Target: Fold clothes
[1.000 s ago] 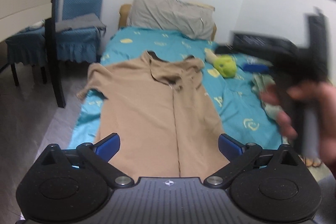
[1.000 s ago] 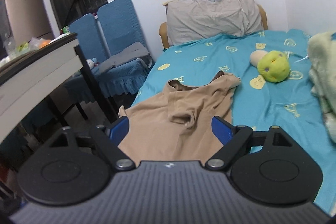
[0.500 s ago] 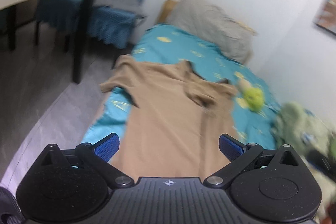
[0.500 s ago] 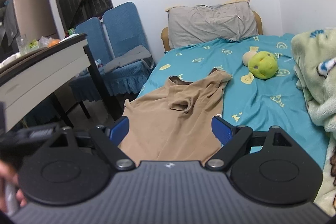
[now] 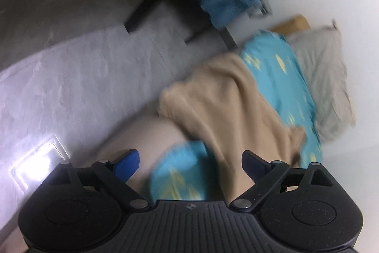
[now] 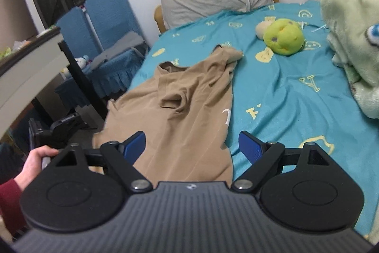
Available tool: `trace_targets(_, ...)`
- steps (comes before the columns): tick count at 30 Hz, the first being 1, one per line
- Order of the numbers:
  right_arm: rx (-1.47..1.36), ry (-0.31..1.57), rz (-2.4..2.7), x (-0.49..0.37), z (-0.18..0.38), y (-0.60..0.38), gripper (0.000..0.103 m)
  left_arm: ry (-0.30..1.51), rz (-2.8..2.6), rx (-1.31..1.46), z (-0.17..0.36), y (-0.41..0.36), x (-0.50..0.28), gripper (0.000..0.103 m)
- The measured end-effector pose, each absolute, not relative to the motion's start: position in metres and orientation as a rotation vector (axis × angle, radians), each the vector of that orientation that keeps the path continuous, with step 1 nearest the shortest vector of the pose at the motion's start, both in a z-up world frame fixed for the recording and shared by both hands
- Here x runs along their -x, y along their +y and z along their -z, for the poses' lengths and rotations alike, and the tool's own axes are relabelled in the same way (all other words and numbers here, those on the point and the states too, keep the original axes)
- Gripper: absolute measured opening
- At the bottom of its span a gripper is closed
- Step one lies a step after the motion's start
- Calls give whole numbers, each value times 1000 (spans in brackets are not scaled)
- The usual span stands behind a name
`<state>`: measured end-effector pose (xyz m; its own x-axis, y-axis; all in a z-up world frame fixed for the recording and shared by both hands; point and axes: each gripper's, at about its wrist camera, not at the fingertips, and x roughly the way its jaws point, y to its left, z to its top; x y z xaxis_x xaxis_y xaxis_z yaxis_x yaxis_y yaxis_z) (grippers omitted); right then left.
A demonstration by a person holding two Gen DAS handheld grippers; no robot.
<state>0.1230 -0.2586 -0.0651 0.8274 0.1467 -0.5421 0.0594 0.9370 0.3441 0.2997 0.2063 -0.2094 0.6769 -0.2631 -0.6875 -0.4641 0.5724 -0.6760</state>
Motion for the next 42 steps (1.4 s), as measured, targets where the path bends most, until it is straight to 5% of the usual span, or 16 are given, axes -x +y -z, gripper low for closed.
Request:
trace_targets(8,-447,691,-36,-161,99,-271,87,836,-112,1054,244,225,-370,76)
trace_targets(11,-466,711,-22,-166,107,-276,87,843,-112,994,242,222,-387,57)
trace_targets(13,-470,714,-12,-168,109,-278,87,820,-112,958,239,221,-393,22)
trace_targets(15,-475,715,-11,-169,110,-278,87,797,-95,922,231,220,-395,9)
trace_targets(22,-450,689,-26,-164,98,-272,87,660,-70,514,145,175,-392,7)
trace_targets(30,-487,627,14,-149,79,-287,87,522,164,-28,42,25,-385,6)
trace_targets(39,-489,596,93,-145,75,-315,87,554,420,-273,81,-153,-366,7)
trace_targets(42,-502,594,97,-146,78,-323,87,641,414,-237,116,-169,-370,20)
